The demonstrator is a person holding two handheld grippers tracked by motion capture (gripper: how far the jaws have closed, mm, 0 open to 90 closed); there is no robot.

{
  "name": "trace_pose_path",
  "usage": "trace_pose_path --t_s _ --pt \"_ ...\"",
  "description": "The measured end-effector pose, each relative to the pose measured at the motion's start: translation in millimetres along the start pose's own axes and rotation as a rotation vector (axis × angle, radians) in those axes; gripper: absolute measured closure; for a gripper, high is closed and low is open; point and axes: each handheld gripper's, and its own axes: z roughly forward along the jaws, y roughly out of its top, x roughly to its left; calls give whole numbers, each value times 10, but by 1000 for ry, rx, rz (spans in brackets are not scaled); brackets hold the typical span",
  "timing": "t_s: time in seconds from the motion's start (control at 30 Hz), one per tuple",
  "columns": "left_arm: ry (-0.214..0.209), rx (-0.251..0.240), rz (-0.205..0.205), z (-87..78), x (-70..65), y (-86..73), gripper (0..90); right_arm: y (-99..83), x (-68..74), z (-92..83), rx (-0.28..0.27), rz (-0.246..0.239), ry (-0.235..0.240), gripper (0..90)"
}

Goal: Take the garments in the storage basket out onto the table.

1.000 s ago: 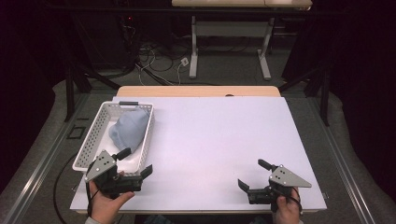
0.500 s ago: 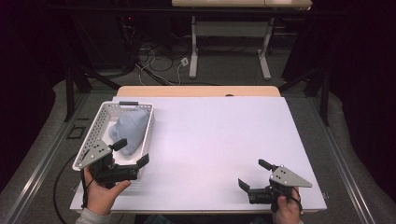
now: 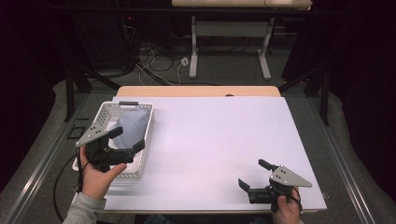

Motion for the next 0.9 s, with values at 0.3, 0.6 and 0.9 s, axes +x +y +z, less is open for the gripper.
trace_pose_path --t_s 0.3,0.6,0.9 --pt "28 19 14 94 68 197 5 -1 -3 -3 3 2 4 0" --pt "80 65 26 186 167 281 6 -2 -5 2 2 3 8 0" --pt "171 138 -10 357 425 333 16 -5 -22 5 13 9 14 0"
